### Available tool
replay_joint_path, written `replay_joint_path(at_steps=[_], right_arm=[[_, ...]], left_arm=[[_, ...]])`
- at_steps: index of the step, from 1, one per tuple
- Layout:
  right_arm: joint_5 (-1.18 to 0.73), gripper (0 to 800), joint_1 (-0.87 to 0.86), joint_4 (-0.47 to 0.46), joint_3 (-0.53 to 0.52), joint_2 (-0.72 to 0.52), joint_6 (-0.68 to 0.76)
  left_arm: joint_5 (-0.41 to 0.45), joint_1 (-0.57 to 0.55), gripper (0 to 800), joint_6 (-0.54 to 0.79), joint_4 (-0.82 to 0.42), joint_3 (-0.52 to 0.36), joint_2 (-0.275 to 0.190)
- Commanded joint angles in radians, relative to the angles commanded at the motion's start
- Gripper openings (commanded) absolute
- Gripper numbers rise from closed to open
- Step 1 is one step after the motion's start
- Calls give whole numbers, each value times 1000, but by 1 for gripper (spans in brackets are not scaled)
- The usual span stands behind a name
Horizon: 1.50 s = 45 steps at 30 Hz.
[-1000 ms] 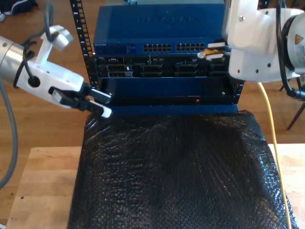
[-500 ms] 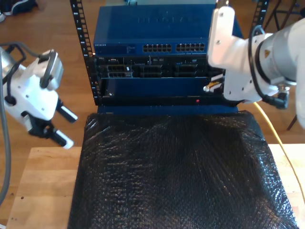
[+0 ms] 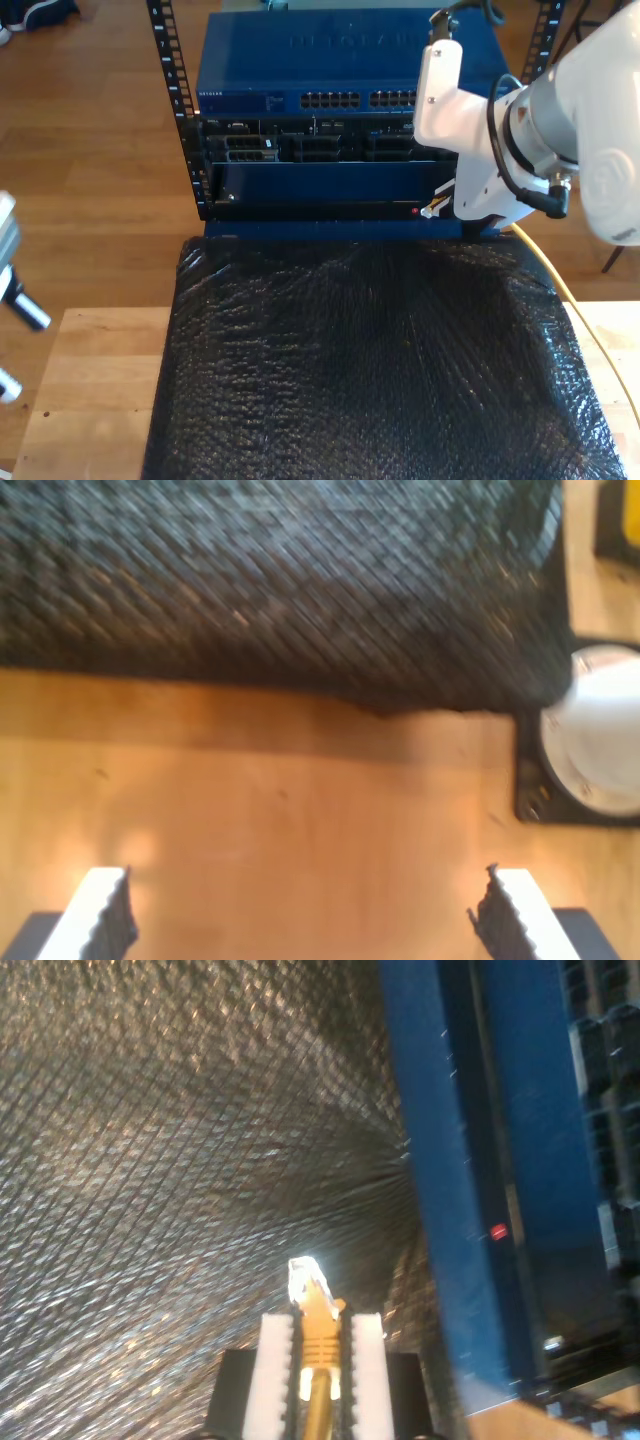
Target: Grab the cable and plug it in
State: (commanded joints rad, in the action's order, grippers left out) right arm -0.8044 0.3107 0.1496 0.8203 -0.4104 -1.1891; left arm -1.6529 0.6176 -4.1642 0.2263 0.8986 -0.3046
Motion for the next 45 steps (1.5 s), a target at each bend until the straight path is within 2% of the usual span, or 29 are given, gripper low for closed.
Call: replay_joint_path(at_steps=[6,16,19,22,27,34,45], right_arm=[[0,3,-2,-44,-2,44,31],[-3,3,-2,-44,-6,43,35],[-5,3,-2,-43,-8,43,35],[-5,3,-2,-43,-11,40,37],[-8,3,-3,-43,-14,35,37],[-11,3,-3,-43,-31,32,35],[-9,3,-3,-43,-38,29,35]], left_arm=[[0,140,800,183,-49,-87,-34],[-6,460,800,551,-64,-172,-37],[-6,531,800,621,-118,-210,-38],[-3,563,800,649,-183,-265,-74],[2,569,800,698,-199,-341,-127],[15,589,800,724,-256,-428,-163],[163,678,800,763,-284,-528,-195]])
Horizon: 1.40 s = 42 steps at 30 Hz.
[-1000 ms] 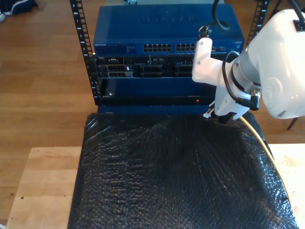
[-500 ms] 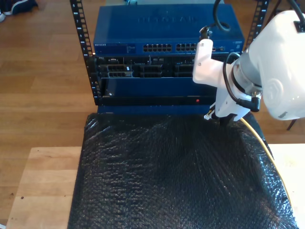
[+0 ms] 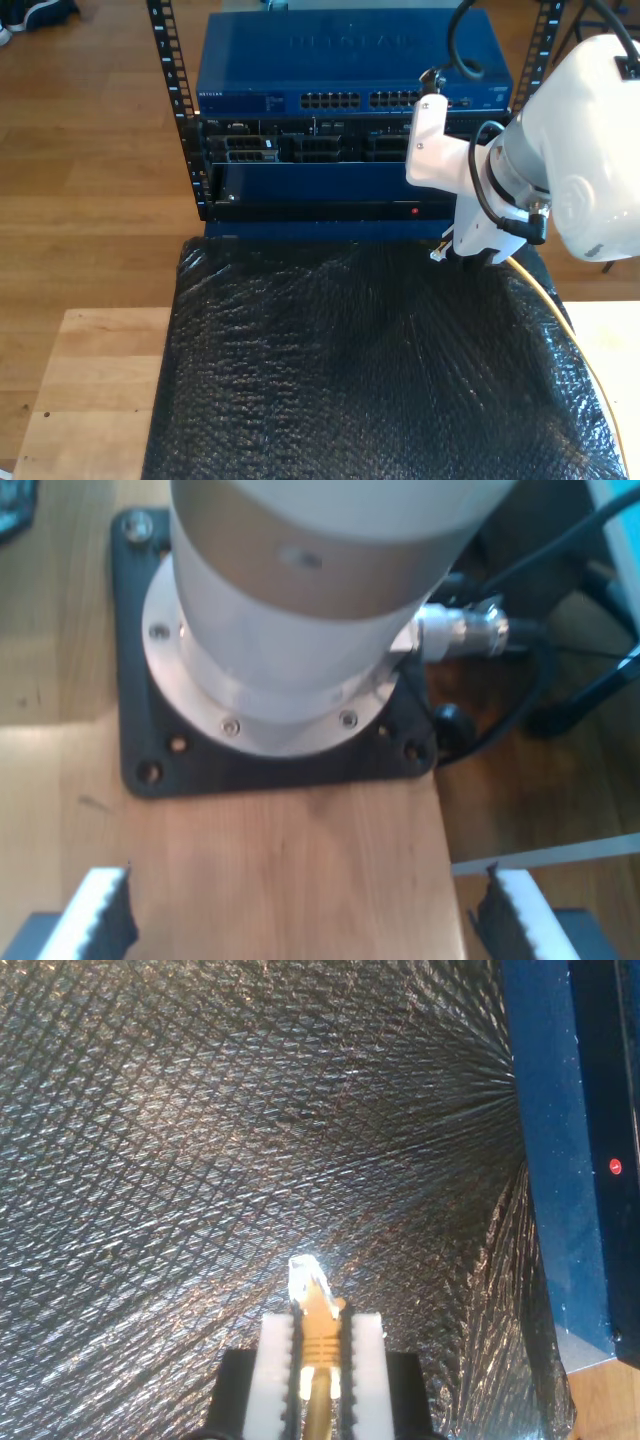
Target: Grab the cable and plug it in
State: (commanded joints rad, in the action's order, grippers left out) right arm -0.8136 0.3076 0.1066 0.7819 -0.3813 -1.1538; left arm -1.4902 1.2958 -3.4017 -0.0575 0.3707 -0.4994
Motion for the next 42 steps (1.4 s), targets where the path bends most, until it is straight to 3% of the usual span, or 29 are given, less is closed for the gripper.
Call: replay_joint_path(at_steps=[18,22,27,35,42], right_arm=[[3,3,0,0,-12,2,0],[3,3,-2,0,-12,2,0],[3,3,-2,0,-14,2,-2],[8,3,0,0,-26,2,3],[8,3,0,0,-26,3,5]], left_arm=[[112,17,800,92,-20,-100,-51],[175,18,800,140,-18,-150,-77],[253,28,800,143,-20,-195,-77],[451,87,800,183,-18,-284,-75],[468,95,800,215,-11,-293,-61]])
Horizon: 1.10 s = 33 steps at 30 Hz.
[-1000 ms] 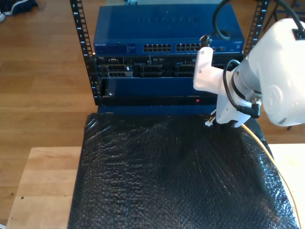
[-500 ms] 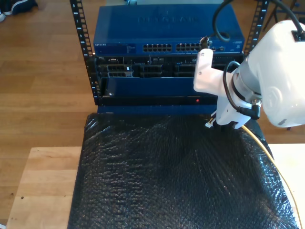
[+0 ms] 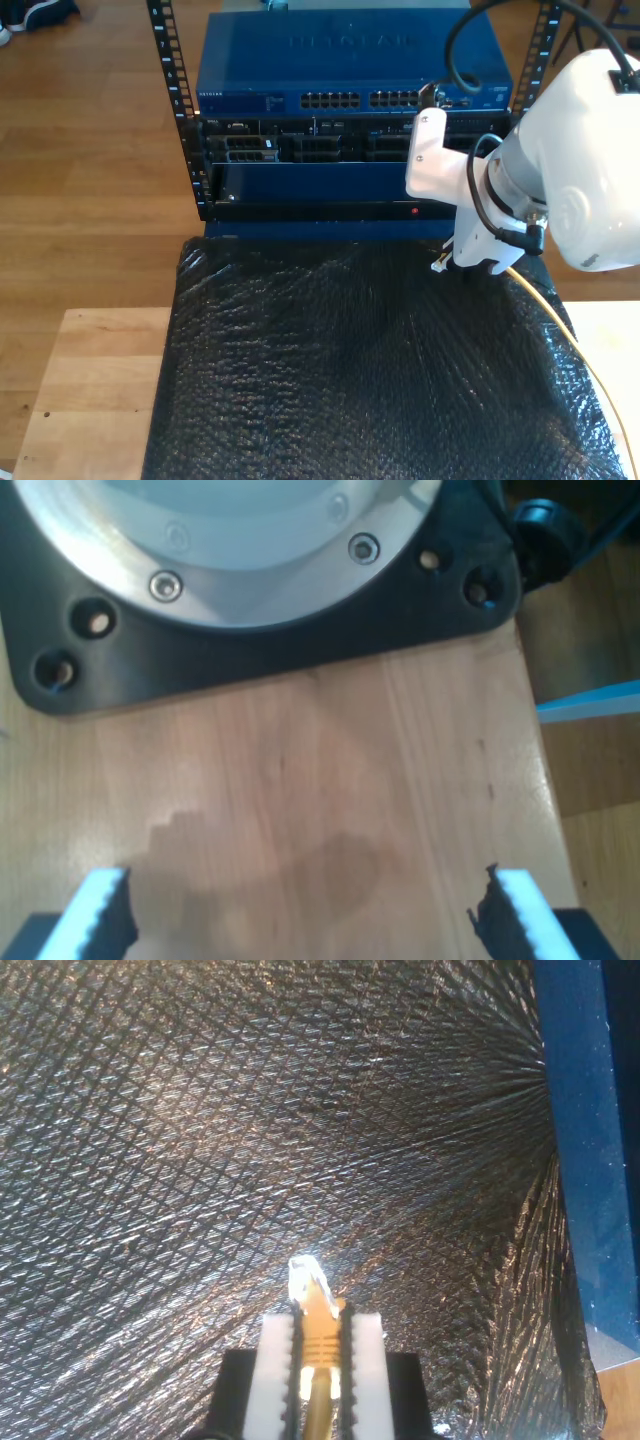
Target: Grab the cable and plug it in
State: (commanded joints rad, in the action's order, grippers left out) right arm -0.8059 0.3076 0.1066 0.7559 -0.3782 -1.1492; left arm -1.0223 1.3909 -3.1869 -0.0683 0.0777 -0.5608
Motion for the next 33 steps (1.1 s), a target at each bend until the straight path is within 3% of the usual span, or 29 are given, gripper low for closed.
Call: replay_joint_path(at_steps=[16,33], right_arm=[[77,3,6,-21,-9,-18,-8],[425,3,21,-98,-141,-51,-31]], left_arm=[[-2,0,800,3,2,2,2],[-2,0,800,3,2,2,2]])
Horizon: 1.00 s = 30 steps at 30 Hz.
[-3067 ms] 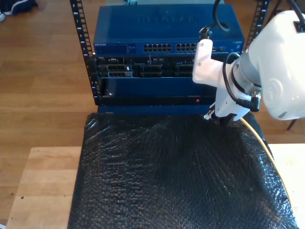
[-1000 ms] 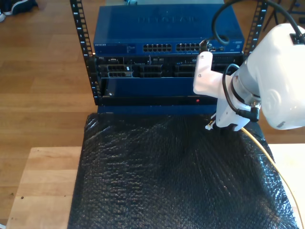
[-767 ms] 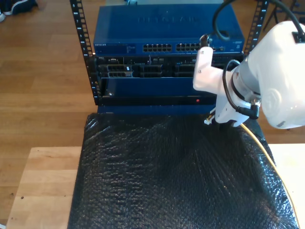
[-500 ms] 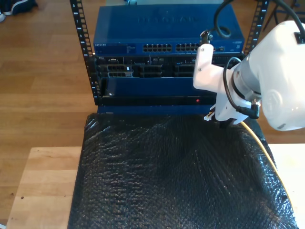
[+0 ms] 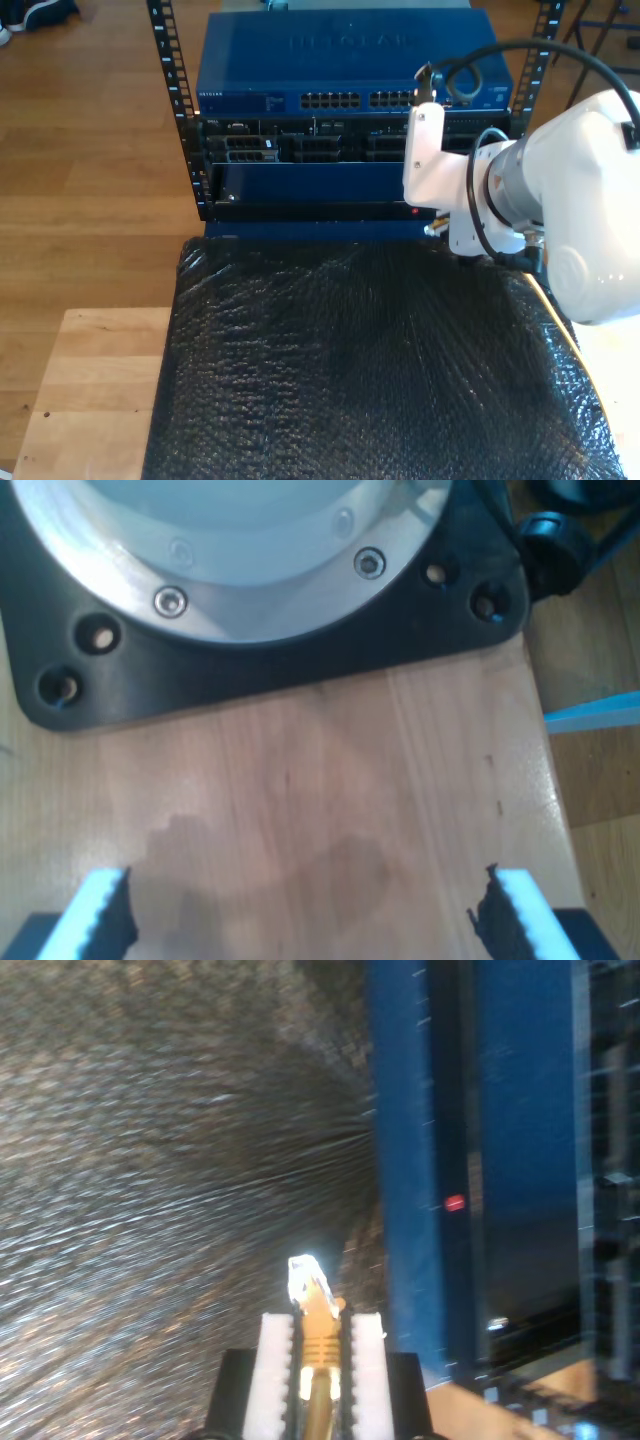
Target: Grab the cable and plug it in
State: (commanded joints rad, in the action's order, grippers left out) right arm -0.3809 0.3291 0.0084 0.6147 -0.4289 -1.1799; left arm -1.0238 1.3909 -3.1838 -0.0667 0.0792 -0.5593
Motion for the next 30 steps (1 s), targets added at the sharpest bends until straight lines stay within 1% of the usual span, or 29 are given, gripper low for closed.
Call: replay_joint_path(at_steps=[7,9,11,15,21,26,30], right_arm=[[63,3,6,-28,-34,6,0],[75,2,5,-38,-15,29,-3],[75,2,3,-58,26,60,-3],[72,3,2,-95,74,71,0],[81,2,0,-101,64,72,5],[163,1,-5,-103,54,95,3],[190,1,-5,-103,52,103,3]], left_arm=[[0,0,800,0,0,2,0],[0,0,800,0,0,0,2],[0,0,800,0,0,2,2],[0,0,800,0,0,2,2],[0,0,800,0,0,0,2],[0,0,800,0,0,2,0],[0,0,800,0,0,2,2]])
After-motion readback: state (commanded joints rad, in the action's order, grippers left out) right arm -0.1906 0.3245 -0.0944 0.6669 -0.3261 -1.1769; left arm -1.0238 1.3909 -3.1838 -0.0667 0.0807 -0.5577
